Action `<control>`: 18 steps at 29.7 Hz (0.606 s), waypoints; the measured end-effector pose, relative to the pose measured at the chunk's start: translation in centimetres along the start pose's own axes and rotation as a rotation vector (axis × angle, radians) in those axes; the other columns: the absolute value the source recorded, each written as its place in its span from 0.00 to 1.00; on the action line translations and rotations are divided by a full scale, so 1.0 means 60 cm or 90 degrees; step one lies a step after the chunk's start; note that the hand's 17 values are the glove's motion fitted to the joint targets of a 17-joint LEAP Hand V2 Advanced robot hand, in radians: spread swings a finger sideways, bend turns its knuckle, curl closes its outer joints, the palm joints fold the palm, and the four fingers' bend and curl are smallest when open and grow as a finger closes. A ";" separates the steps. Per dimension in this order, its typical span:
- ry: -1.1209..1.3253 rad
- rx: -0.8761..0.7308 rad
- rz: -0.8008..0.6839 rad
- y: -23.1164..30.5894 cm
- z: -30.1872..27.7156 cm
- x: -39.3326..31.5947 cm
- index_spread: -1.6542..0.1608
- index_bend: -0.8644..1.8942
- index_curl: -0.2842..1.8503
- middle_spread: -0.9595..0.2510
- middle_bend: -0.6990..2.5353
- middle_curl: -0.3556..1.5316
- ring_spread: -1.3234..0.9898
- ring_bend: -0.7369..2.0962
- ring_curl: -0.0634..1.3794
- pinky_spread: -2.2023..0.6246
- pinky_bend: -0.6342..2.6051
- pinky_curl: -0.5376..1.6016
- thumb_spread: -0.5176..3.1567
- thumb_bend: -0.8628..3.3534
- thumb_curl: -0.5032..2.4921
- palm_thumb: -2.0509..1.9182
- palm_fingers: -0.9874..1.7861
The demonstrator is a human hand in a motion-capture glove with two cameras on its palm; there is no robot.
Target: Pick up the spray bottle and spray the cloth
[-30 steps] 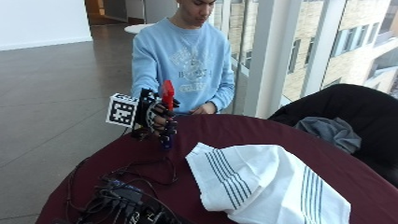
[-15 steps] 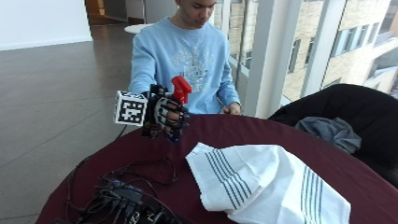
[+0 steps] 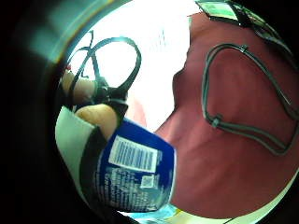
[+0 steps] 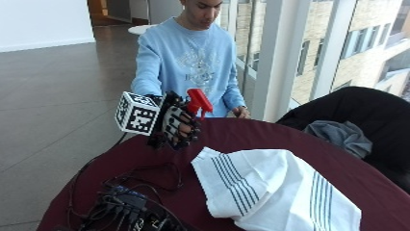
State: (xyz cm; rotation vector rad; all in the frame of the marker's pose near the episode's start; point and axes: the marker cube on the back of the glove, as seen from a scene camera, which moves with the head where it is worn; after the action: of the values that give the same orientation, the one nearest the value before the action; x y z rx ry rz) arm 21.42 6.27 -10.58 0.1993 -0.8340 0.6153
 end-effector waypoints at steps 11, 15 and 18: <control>0.065 -0.112 0.080 -0.058 0.019 -0.003 0.80 0.35 0.27 0.74 0.33 0.44 0.58 0.45 0.32 0.84 0.26 0.42 0.41 0.20 0.35 0.72 0.76; 0.089 -0.133 0.098 -0.073 0.028 -0.010 0.80 0.35 0.27 0.74 0.33 0.44 0.58 0.45 0.32 0.84 0.27 0.42 0.42 0.20 0.35 0.72 0.77; 0.095 -0.147 0.109 -0.086 0.032 -0.015 0.80 0.35 0.27 0.75 0.33 0.44 0.58 0.45 0.32 0.84 0.27 0.42 0.42 0.20 0.34 0.72 0.77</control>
State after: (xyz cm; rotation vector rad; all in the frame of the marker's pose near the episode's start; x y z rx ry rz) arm 22.77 0.92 -9.59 -0.1287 -0.7750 0.6799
